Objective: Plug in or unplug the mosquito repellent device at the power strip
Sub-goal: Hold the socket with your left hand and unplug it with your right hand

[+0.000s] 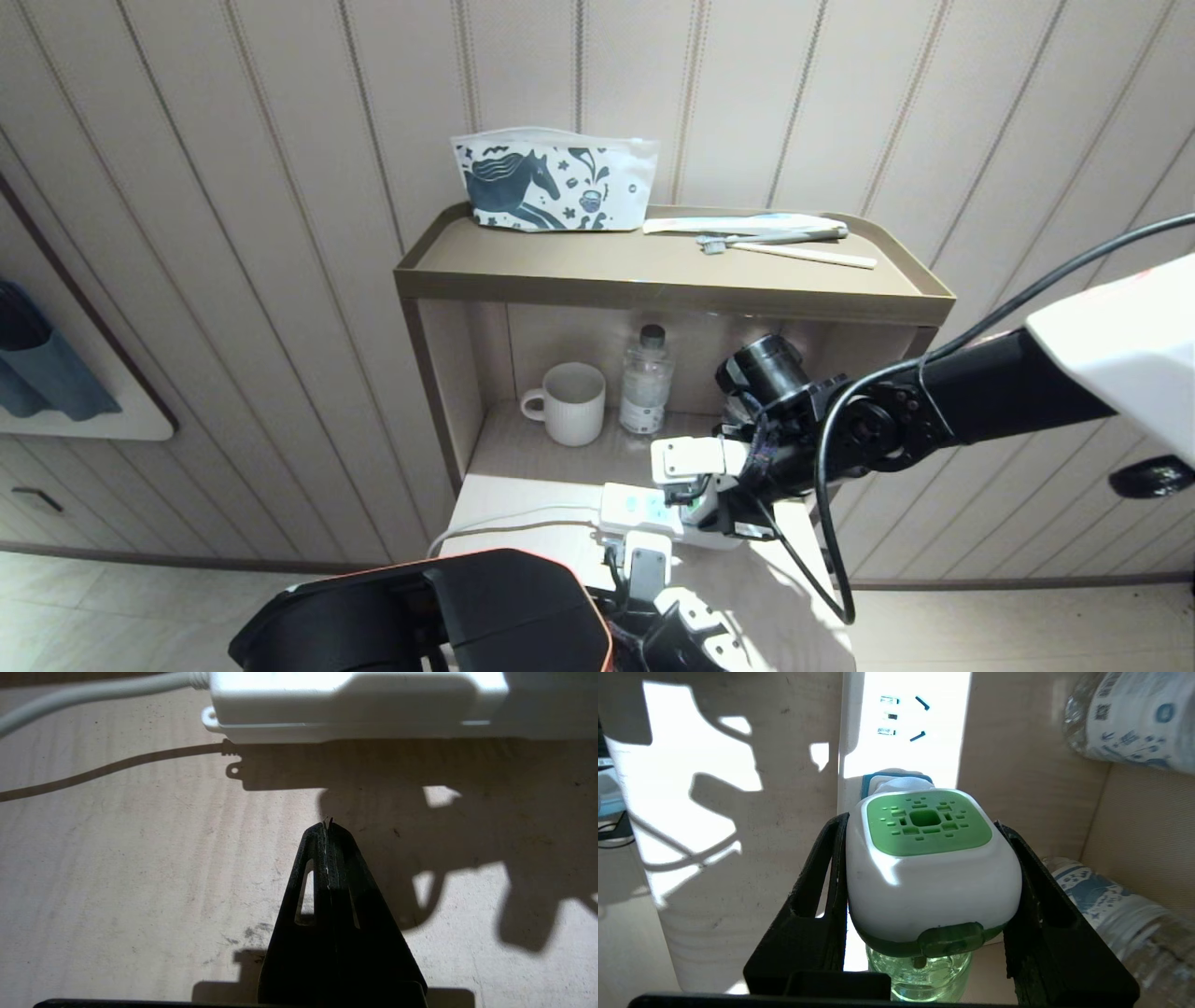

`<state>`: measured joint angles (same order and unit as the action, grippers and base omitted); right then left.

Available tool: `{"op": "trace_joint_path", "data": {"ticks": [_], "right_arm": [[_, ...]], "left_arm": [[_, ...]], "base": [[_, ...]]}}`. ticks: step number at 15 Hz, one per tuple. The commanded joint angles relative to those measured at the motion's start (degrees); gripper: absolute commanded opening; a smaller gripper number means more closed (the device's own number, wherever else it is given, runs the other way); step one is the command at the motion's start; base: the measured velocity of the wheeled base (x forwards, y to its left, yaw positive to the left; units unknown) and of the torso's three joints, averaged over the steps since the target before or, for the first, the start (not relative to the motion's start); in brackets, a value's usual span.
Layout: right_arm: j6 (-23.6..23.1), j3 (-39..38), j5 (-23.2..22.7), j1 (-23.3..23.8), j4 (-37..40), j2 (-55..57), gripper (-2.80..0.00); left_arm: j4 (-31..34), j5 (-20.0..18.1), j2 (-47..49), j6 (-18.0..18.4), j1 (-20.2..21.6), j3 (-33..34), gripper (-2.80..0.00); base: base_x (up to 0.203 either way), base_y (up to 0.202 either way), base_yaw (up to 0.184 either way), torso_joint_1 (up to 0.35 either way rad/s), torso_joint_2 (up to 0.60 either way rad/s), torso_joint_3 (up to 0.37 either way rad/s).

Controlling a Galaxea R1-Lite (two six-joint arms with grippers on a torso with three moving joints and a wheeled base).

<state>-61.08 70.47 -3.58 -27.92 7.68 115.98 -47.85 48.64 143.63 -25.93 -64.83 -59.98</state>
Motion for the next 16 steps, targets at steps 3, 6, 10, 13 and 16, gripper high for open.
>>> {"op": "trace_joint_path", "data": {"ticks": [3,6,10,13,16], "right_arm": [[-0.18,-1.13,-0.55,-0.3,-0.12,-1.9,-2.8],[-0.01,-1.22,-0.55,-0.3,-0.12,-0.32,-2.8],[-0.01,-1.04,-0.55,-0.3,-0.21,1.26,-2.8],[0.08,-1.04,-0.99,-0.3,-0.21,2.05,-2.8],[0.28,-1.8,-1.67,-0.36,-0.21,1.92,-2.8]], "left_arm": [[-1.19,0.4,-0.98,-0.26,-0.03,0.12,-2.8],[-3.04,1.19,-2.04,0.0,-0.03,0.03,-2.8],[-3.92,1.19,-3.53,0.26,-0.03,-0.14,-2.8],[-3.82,1.1,-2.02,1.1,0.02,-2.96,-2.8],[-3.7,1.02,-0.42,2.87,0.06,-5.69,-2.8]], "base": [[0.0,0.0,0.0,0.0,0.0,0.0],[0.0,0.0,0.0,0.0,0.0,0.0],[0.0,0.0,0.0,0.0,0.0,0.0],[0.0,0.0,0.0,0.0,0.0,0.0],[0.0,0.0,0.0,0.0,0.0,0.0]]}}
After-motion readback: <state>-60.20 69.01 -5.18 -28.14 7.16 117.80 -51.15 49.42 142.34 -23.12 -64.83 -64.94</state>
